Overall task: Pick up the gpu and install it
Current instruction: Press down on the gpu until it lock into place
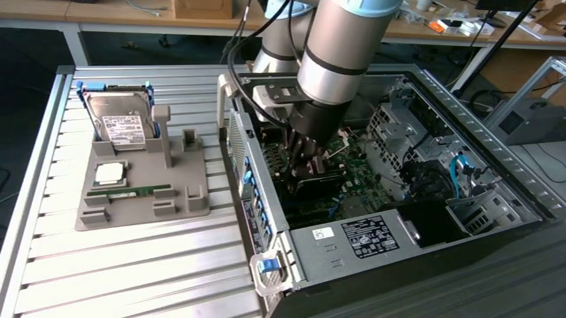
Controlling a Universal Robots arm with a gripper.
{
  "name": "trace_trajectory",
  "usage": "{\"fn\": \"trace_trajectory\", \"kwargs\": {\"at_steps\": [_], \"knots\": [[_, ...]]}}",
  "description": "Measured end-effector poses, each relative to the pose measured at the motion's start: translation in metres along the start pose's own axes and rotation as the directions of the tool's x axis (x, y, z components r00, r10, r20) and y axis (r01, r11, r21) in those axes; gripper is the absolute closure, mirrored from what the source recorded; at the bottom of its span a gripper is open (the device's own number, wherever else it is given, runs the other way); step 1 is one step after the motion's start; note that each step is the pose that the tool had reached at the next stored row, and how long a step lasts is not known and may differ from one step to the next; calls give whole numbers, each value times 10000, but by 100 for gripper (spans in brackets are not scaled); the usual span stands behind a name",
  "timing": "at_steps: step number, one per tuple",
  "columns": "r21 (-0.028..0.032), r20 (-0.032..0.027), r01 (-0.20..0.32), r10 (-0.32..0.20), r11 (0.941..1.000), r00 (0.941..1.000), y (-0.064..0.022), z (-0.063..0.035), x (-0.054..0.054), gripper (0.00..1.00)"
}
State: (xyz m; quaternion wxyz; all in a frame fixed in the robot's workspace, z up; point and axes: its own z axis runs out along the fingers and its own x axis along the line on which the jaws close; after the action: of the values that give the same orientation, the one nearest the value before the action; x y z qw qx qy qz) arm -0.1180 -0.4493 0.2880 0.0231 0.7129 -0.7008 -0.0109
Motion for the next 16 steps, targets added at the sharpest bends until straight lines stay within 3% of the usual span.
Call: {"fn": "trace_trajectory", "kwargs": {"at_steps": [7, 16], "knots": [[-2, -2, 0, 0, 10000, 10000, 0, -25, -74, 89], [0, 0, 3, -3, 10000, 10000, -6, 92, -164, 89]]}}
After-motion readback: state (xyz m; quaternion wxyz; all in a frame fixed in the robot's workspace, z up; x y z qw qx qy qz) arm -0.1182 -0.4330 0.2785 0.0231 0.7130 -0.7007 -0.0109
